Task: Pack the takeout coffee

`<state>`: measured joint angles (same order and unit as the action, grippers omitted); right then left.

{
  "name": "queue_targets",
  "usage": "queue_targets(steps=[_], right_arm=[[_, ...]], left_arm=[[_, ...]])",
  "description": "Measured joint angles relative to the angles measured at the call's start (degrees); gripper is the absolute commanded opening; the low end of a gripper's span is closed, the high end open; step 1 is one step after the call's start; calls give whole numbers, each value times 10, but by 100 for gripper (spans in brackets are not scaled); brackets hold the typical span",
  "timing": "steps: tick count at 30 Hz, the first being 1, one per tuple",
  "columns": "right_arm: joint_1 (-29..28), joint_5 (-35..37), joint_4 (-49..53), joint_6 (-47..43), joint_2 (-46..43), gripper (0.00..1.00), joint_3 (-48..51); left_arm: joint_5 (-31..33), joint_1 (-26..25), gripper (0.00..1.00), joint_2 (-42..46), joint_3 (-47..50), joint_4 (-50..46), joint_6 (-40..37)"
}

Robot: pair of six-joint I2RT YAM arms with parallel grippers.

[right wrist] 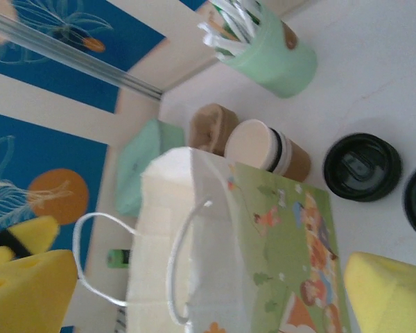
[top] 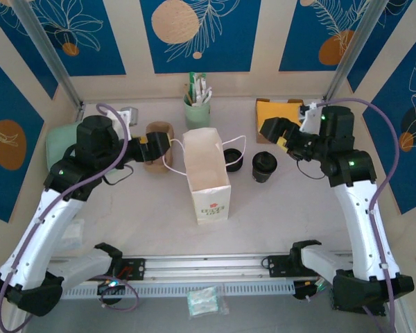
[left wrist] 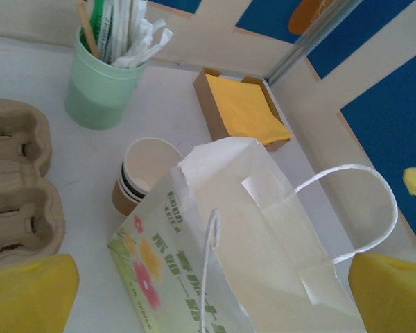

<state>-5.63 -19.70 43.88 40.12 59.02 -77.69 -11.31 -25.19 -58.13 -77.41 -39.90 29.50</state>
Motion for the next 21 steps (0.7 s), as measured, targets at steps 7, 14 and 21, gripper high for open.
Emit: queue_targets(steps=[7,14,21], right_arm=[[29,-109,-76,40,-33,93,52],[-37,-131,-116,89,-56,83,104],[-254,-38,-105,89,-99,80,114]], left_arm=[[31,42,99,22,5,-18,7],[16,126,99,28,96,-7,37],[-37,188,96,9,205,36,77]])
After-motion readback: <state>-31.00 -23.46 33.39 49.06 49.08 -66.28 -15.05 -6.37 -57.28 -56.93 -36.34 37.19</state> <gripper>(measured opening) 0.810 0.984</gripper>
